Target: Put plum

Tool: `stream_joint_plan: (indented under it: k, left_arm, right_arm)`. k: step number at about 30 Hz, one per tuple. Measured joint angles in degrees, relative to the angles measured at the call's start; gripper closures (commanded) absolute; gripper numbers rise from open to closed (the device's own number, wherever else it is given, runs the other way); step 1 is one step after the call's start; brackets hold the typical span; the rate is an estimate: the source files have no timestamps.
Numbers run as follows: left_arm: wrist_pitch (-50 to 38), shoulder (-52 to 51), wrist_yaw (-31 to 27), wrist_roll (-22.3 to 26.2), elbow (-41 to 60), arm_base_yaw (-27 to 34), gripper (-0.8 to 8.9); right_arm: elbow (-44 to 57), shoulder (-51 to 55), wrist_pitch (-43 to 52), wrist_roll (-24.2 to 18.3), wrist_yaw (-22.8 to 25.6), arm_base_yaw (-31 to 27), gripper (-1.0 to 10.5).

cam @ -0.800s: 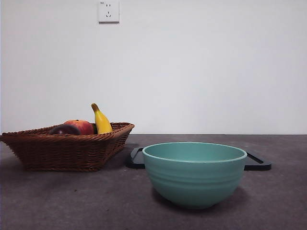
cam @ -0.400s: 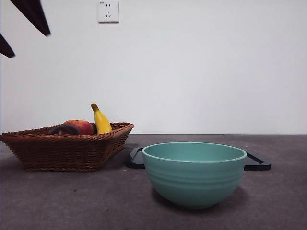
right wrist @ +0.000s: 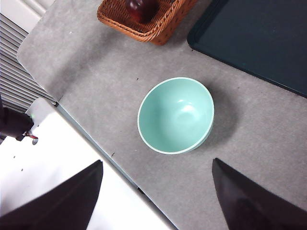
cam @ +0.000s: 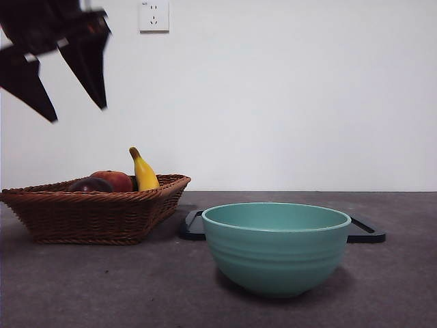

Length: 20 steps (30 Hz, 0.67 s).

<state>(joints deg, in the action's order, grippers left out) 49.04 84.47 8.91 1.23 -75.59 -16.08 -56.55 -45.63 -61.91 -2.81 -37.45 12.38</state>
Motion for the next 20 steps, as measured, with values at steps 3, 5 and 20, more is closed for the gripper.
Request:
stream_joint_plan:
  k: [3, 5, 20]
  left_arm:
    - [-1.73, 3.15, -0.81, 0.42, 0.00, -0.24, 3.77]
    - [-2.56, 4.98, -1.97, 0.70, 0.00, -0.28, 3.77]
    - [-7.67, 15.37, -3.21, 2.32, 0.00, -0.28, 3.77]
  right_arm:
    - [0.00, 0.00, 0.00, 0.00, 0.00, 0.00, 5.8]
    - [0.00, 0.00, 0.00, 0.00, 0.00, 0.00, 5.8]
    - [0.00, 0.00, 0.02, 0.00, 0.00, 0.00, 5.8]
